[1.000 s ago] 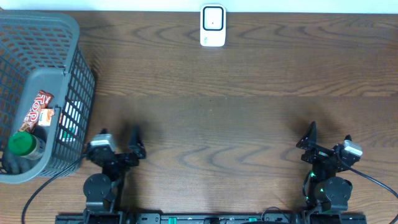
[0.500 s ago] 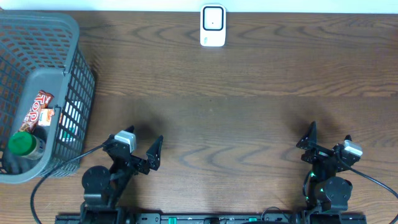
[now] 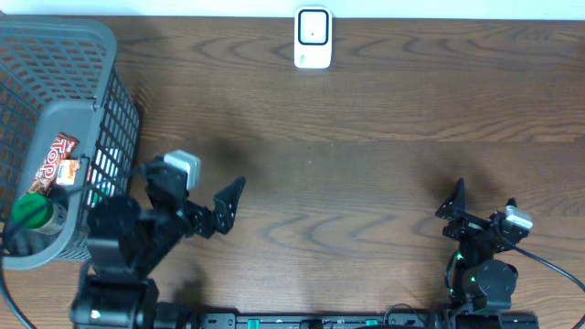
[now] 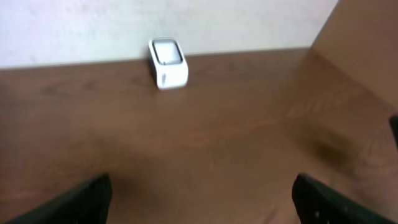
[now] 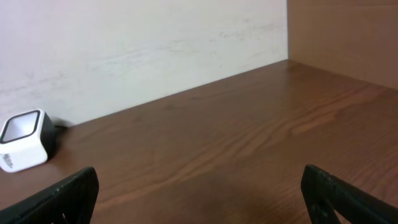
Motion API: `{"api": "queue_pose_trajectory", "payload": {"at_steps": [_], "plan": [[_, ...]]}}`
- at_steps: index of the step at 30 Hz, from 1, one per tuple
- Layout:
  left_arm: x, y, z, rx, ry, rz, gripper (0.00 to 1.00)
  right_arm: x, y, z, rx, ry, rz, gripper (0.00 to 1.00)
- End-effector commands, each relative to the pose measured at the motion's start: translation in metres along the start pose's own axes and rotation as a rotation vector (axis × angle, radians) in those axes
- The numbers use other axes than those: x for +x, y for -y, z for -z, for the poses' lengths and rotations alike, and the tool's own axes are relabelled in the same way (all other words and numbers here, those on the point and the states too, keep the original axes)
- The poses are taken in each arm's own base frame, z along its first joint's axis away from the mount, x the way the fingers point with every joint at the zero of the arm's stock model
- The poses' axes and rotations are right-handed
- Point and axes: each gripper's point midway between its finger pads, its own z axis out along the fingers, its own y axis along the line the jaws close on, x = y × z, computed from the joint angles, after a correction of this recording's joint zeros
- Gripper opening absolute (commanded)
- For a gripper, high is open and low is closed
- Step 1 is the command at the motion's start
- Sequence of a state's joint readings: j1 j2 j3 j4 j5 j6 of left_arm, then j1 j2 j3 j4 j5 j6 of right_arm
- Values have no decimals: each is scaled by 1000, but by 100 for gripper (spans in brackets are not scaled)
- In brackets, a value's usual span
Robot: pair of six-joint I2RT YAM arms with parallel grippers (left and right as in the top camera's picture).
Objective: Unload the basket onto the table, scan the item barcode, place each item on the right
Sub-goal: 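Move the left gripper over the basket toward the green-capped bottle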
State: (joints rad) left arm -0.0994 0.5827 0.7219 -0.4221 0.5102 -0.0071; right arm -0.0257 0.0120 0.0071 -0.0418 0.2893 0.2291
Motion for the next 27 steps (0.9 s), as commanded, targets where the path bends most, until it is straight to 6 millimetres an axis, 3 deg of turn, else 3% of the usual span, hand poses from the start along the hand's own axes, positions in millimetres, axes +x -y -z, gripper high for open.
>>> {"api": "queue_pose_trajectory", "payload": {"at_steps": [1,4,5,13,20,27], "plan": [[-43,9,13,-6,-53,10,93,0,4,0,19,3,10,99],[-64,15,21,-9,-104,35,93,0,4,0,19,3,10,99],[-69,17,23,-9,-112,40,98,0,4,0,19,3,10,99],[-75,16,25,-24,-114,44,98,0,4,0,19,3,10,99],[-106,-21,47,-298,-60,107,98,0,4,0,19,3,10,99],[-141,-56,74,-563,-141,122,98,0,4,0,19,3,10,99]]}}
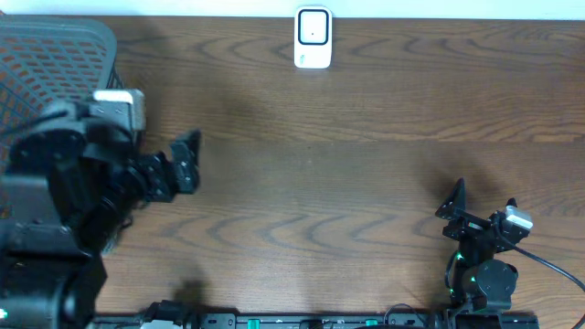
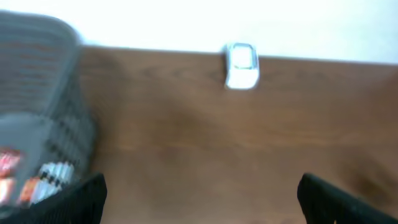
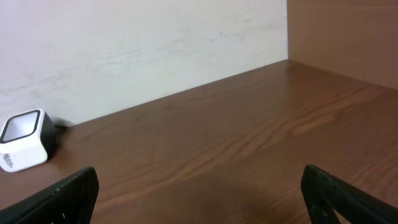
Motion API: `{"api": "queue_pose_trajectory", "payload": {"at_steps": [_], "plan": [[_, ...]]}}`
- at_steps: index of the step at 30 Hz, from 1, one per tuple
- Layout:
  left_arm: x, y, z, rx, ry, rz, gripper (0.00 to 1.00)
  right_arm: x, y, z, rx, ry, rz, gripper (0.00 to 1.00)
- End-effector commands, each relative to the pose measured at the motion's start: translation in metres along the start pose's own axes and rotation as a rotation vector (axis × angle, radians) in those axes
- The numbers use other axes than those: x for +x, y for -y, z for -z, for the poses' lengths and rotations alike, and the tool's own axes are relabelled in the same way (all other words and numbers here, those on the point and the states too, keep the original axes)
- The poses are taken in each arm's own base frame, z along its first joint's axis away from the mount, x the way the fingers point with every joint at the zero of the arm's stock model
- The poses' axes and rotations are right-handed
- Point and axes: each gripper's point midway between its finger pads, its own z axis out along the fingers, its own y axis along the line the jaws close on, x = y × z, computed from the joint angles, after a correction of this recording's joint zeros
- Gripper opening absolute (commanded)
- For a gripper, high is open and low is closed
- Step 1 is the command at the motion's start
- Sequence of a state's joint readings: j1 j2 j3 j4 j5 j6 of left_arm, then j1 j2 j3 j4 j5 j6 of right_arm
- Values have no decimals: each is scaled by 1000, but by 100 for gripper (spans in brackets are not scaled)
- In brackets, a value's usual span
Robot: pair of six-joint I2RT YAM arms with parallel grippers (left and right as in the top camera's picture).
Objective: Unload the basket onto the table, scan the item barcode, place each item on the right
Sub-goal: 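Move the left gripper over the basket toward the green-capped bottle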
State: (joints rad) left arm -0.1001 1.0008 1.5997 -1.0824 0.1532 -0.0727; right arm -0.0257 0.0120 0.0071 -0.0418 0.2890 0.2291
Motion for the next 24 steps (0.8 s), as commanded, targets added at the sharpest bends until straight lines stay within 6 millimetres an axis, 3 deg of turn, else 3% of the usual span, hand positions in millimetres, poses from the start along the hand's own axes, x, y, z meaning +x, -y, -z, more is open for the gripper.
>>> {"api": "queue_pose_trajectory", "payload": {"at_steps": [1,6,9,16,24], "plan": [[-32,-39,8,-235,18,33,98,0,4,0,20,3,10,99],[-56,-87,23,-438,37,198,98,0,4,0,20,3,10,99],[-60,-122,31,-545,66,336,98,0,4,0,20,3,10,99],[-24,-213,49,-793,2,633,98,0,4,0,20,3,10,99],[18,-279,35,-921,-101,888,98,0,4,0,20,3,10,99]]}}
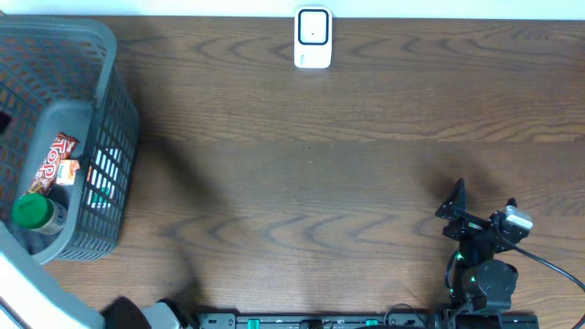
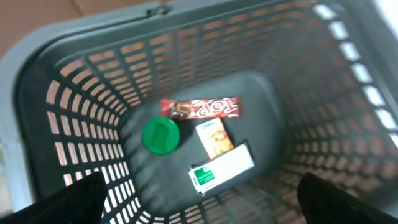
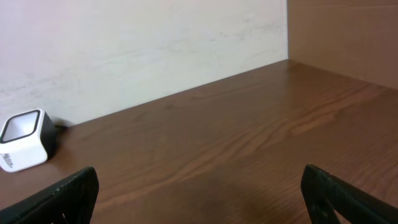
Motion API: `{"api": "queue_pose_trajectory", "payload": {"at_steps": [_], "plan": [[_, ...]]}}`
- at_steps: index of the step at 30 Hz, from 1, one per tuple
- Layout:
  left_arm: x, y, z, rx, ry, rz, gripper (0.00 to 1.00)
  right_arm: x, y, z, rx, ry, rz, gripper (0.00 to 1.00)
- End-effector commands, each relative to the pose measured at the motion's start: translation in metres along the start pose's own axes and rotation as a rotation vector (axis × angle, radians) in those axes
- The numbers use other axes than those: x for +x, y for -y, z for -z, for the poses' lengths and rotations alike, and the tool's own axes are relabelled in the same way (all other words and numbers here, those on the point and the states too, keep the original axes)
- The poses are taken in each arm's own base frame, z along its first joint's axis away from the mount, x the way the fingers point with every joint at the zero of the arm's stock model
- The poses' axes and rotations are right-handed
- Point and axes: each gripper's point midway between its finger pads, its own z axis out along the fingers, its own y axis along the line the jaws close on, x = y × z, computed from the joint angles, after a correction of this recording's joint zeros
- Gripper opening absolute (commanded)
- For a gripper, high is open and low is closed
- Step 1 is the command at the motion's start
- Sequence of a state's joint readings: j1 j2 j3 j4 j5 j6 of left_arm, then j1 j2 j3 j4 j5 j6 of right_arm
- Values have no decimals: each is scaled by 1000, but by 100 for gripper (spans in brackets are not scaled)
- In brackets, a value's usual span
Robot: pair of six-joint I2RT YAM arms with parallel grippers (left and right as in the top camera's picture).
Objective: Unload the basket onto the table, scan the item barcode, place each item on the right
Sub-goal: 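Move the left gripper over the basket toward the green-capped bottle, then lower the left gripper and grasp the green-capped bottle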
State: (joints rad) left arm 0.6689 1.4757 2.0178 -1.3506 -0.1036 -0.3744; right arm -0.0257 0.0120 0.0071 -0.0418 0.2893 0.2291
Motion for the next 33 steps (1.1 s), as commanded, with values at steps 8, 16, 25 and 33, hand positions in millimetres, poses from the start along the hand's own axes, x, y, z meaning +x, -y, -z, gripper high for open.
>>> {"api": "queue_pose_trajectory", "payload": {"at_steps": [8,16,25,33], "plan": [[42,-24,-100,-189,-314,52,98,0,4,0,19,3,10,99],[71,-52,-139,-324,-379,24,98,0,4,0,19,3,10,99],[87,-85,-161,-381,-419,100,98,0,4,0,19,3,10,99],[105,-91,-183,-370,-437,115,98,0,4,0,19,3,10,99]]}}
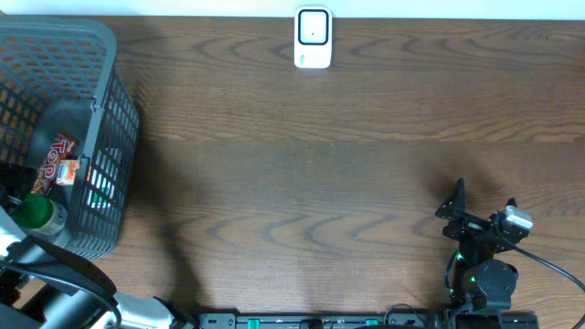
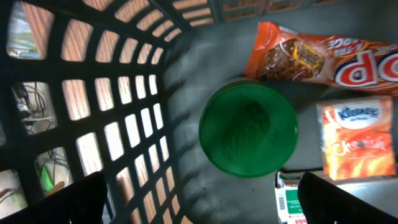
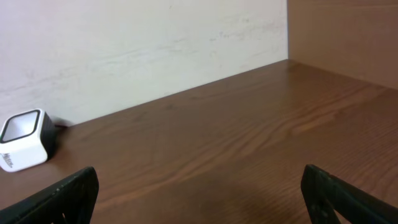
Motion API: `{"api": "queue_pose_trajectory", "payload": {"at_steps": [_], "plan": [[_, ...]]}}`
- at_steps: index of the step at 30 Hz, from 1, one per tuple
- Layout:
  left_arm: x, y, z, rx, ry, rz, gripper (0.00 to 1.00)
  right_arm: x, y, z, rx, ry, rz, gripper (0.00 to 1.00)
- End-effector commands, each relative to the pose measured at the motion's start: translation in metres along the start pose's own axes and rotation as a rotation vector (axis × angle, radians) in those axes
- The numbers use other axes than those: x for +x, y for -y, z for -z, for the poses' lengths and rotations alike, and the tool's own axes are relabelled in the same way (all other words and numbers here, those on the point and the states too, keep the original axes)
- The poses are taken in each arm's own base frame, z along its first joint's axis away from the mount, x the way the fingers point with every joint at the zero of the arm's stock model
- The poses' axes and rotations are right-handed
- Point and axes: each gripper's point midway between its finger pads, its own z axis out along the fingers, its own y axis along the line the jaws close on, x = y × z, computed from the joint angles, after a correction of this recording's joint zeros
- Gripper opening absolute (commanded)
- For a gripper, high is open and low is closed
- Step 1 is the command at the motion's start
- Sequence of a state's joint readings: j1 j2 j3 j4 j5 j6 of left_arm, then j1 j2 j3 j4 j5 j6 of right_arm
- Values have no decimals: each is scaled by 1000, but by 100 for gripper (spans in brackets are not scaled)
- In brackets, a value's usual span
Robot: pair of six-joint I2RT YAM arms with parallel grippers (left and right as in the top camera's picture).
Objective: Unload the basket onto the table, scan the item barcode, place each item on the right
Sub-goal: 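Lower the left gripper and grasp the green-capped bottle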
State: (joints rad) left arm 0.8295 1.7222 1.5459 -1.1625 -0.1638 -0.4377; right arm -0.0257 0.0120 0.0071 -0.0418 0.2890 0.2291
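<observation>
My left gripper (image 2: 199, 202) is open, low inside the grey mesh basket (image 1: 101, 55), just above a round green lid (image 2: 249, 130). Around the lid lie an orange-red candy bar wrapper (image 2: 323, 59), a small orange packet (image 2: 354, 140) and a white box with a green label and a barcode (image 2: 292, 199). Nothing is between the left fingers (image 2: 81, 199). The white barcode scanner (image 1: 313, 37) stands at the table's far edge. At the front right, my right gripper (image 1: 483, 208) is open and holds nothing.
The basket's mesh wall (image 2: 93, 93) rises close on the left of my left gripper. Part of the left arm (image 1: 55, 283) shows at the overhead view's lower left corner. The wooden table (image 1: 347, 174) stretches between basket, scanner and right arm. A wall runs behind the scanner (image 3: 25, 146).
My left gripper was high over the basket with the whole floor in sight. Now it is low inside, close above the green lid, still open. The right arm has not moved.
My left gripper was open over the table to the right of the basket, facing the scanner. Then it was higher, beside the basket. Then it looked down into the basket from above, and now it is low inside over the items. The right gripper stayed open throughout.
</observation>
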Motion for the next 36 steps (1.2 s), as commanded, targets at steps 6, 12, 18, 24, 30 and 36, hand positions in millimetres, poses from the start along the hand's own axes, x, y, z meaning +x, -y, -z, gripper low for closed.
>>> {"api": "queue_pose_trajectory", "payload": {"at_steps": [6,12,18,24,30,36], "plan": [[8,0,-24,-7,-1,9,98,0,4,0,20,3,10,99],[6,4,-34,5,20,14,98,0,4,0,20,3,10,99],[2,8,-41,19,44,20,98,0,4,0,20,3,10,99],[1,10,-44,26,55,23,98,0,4,0,20,3,10,99],[4,18,-43,73,33,23,98,0,4,0,20,3,10,99],[4,19,-37,91,44,26,98,0,4,0,20,3,10,99]]}}
